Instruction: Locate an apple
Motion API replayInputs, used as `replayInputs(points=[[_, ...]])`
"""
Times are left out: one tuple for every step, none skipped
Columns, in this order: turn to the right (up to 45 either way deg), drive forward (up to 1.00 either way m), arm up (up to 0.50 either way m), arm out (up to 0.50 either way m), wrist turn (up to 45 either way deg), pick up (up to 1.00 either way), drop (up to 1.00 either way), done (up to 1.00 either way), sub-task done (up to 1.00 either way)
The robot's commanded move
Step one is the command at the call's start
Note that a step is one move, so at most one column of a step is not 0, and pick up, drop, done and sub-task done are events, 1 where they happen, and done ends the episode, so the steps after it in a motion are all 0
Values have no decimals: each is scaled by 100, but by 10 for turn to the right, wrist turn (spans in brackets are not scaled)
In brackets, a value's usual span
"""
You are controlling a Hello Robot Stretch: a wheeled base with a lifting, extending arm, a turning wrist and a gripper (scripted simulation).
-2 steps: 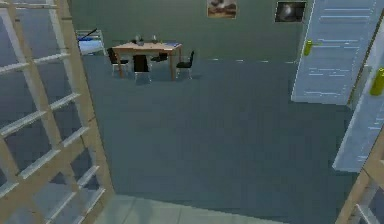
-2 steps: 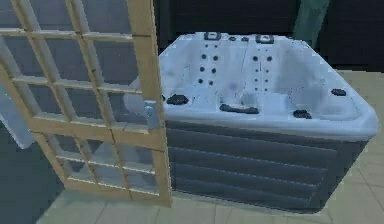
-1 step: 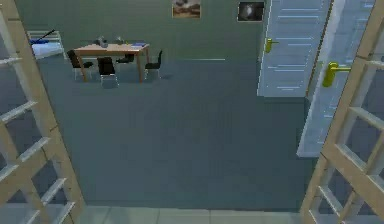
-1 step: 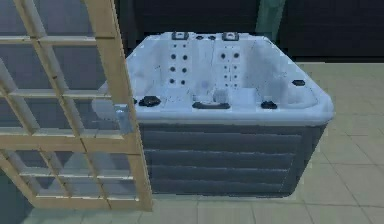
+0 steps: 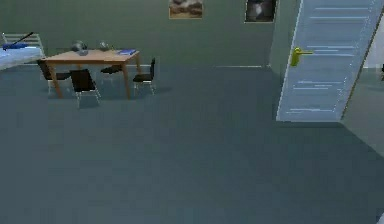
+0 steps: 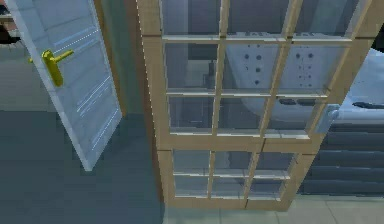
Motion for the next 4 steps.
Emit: replayInputs(points=[[90, 0, 0, 0, 0, 0, 0, 0, 0], [0, 20, 0, 0, 0, 0, 0, 0, 0], [300, 0, 0, 0, 0, 0, 0, 0, 0], [0, 95, 0, 0, 0, 0, 0, 0, 0]])
